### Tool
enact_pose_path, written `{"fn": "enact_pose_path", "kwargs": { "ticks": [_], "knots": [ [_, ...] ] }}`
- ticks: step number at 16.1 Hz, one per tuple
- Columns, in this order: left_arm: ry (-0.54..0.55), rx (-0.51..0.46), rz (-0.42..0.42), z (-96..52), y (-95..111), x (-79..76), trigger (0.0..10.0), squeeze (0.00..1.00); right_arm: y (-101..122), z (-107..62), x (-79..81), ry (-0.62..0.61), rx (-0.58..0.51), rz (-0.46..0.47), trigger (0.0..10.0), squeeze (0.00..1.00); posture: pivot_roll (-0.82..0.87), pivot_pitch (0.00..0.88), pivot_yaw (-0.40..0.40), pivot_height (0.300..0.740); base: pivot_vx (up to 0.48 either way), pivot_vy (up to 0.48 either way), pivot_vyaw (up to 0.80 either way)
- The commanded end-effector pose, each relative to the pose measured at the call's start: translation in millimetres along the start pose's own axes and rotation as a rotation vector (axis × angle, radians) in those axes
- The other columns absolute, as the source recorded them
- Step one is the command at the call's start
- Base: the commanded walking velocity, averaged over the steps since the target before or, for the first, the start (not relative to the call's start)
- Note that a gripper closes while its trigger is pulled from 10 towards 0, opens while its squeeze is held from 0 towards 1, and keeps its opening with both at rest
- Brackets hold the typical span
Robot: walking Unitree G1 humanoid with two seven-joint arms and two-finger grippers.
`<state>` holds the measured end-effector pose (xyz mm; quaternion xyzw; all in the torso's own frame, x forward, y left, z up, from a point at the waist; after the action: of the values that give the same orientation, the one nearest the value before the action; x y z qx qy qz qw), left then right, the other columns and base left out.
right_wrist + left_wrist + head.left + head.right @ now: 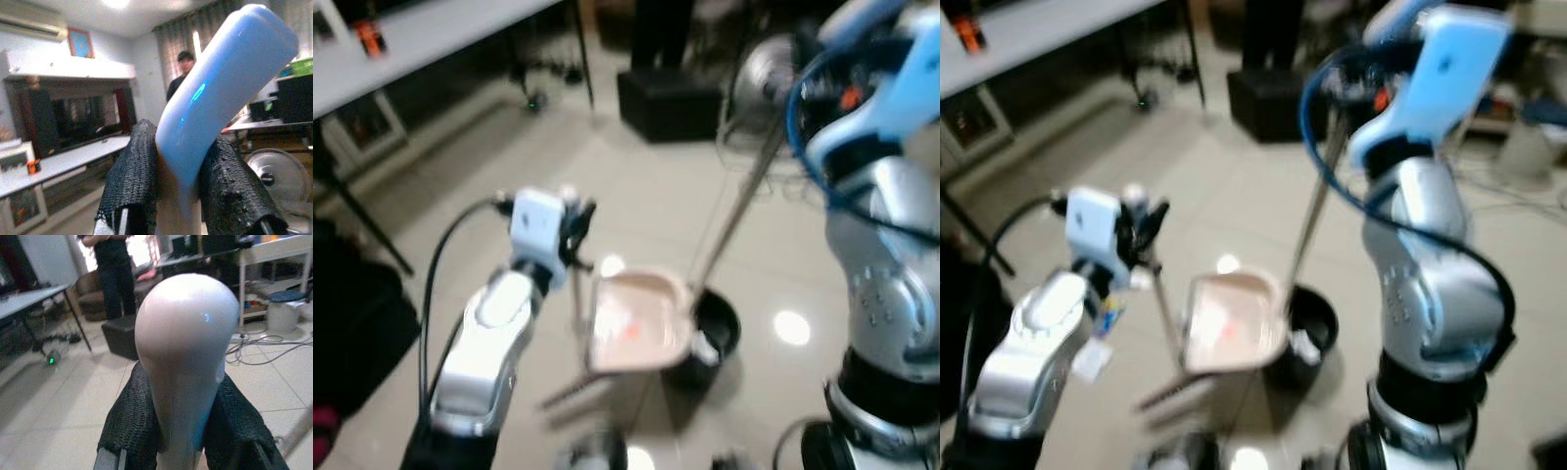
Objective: Sweep floor
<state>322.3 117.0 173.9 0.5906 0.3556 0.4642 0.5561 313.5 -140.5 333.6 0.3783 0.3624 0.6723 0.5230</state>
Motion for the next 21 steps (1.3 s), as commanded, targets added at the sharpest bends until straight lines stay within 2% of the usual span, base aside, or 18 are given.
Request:
{"fn": "enact_pose_path", "kwargs": {
  "ticks": [1,5,6,8,9,10,11,15,18,21],
  "knots": [
    [0.002,-0.039,0.01,0.1,12,3.6,10.0,0.0,10,-1.4,2.7,0.014,-0.035,-0.008,10.0,0.0,-0.06,0.0,0.089,0.74,-0.334,0.0,0.0],
    [0.012,-0.046,0.046,0.9,16,8.9,10.0,0.0,-7,-8.5,-0.6,-0.005,0.013,-0.065,10.0,0.0,-0.05,0.0,0.084,0.74,-0.078,0.0,0.0],
    [0.025,-0.039,0.052,1.7,16,11.6,10.0,0.0,-20,-12.6,-9.9,-0.044,0.047,-0.197,10.0,0.0,-0.04,0.0,0.079,0.74,0.0,0.0,0.0],
    [0.044,-0.029,0.048,-0.3,13,15.8,10.0,0.0,-33,-18.4,-19.4,-0.083,0.065,-0.3,10.0,0.0,-0.04,0.0,0.073,0.74,0.0,0.0,0.0],
    [0.05,-0.023,0.049,-1.9,11,17.0,10.0,0.0,-37,-21.9,-20.5,-0.076,0.067,-0.309,10.0,0.0,-0.03,0.0,0.069,0.74,0.0,0.0,0.0],
    [0.071,-0.011,0.073,-6.2,5,19.3,10.0,0.0,-48,-33.7,-17.9,-0.006,0.08,-0.307,10.0,0.0,-0.03,0.0,0.064,0.74,0.0,0.0,0.0],
    [0.075,-0.011,0.077,-6.8,4,19.7,10.0,0.0,-50,-36.6,-15.5,0.024,0.081,-0.292,10.0,0.0,-0.03,0.0,0.064,0.74,0.0,0.0,0.0],
    [0.132,0.009,0.093,-9.3,-6,25.2,10.0,0.0,-74,-48.7,-19.2,0.011,0.096,-0.236,10.0,0.0,-0.02,0.002,0.033,0.74,0.0,0.0,0.0],
    [0.129,-0.007,0.09,-8.1,-4,19.6,10.0,0.0,-84,-49.8,-18.3,0.031,0.105,-0.235,10.0,0.0,-0.02,0.01,0.025,0.74,0.0,0.0,0.0],
    [0.122,-0.022,0.076,-13.4,-5,11.4,10.0,0.0,-93,-54.3,-6.2,0.094,0.129,-0.225,10.0,0.0,-0.03,0.018,0.018,0.74,0.0,0.0,0.0]
  ]
}}
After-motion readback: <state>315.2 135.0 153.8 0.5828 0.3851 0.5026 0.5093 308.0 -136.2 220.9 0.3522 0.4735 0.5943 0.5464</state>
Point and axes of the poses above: a point about 5 cm out from each wrist's last joint towards the gripper, its own z axis pointing out of the wrist towards the gripper, its own y axis along the axis of the wrist's last joint, x = y × z, the point moved 4 cm from there along z, pointing out of the wrist towards the gripper, and after that the axes turned 2 degrees about z, right-handed, at the moved point
